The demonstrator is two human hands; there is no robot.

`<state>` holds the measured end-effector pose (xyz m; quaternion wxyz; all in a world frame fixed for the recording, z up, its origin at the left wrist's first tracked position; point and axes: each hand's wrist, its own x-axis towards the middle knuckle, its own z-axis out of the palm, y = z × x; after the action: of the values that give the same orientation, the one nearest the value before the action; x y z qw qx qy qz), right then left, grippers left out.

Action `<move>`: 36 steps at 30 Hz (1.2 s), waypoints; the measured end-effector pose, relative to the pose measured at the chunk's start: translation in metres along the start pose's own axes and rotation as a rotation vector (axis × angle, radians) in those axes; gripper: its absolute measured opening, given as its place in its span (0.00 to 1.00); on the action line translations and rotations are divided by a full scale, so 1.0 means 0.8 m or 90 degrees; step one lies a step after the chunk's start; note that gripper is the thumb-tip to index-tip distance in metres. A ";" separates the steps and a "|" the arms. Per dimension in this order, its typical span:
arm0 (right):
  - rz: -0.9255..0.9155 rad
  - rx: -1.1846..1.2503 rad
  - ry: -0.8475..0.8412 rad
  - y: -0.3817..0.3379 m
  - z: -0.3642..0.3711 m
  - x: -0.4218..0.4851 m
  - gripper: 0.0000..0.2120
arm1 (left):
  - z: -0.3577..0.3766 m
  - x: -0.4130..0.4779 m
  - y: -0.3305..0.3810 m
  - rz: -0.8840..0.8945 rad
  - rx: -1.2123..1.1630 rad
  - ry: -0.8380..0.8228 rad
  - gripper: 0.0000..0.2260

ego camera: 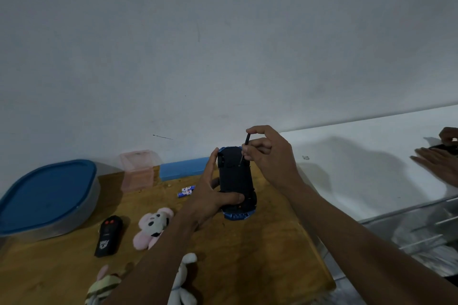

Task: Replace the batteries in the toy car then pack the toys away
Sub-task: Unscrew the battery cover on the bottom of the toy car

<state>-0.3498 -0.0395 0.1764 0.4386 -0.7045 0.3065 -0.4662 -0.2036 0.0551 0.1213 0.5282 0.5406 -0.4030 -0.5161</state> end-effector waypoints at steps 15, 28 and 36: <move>-0.008 -0.038 -0.017 0.008 0.003 0.000 0.13 | -0.001 -0.002 0.003 -0.008 -0.005 0.002 0.53; -0.108 -0.140 -0.034 0.009 0.002 0.000 0.12 | 0.002 0.000 0.005 -0.056 -0.086 -0.012 0.51; -0.074 -0.142 0.042 0.012 0.008 0.003 0.10 | 0.001 -0.001 0.001 -0.067 -0.056 -0.009 0.52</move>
<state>-0.3430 -0.0431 0.1674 0.3198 -0.7498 0.3292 -0.4767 -0.2044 0.0553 0.1221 0.5209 0.5334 -0.3548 -0.5641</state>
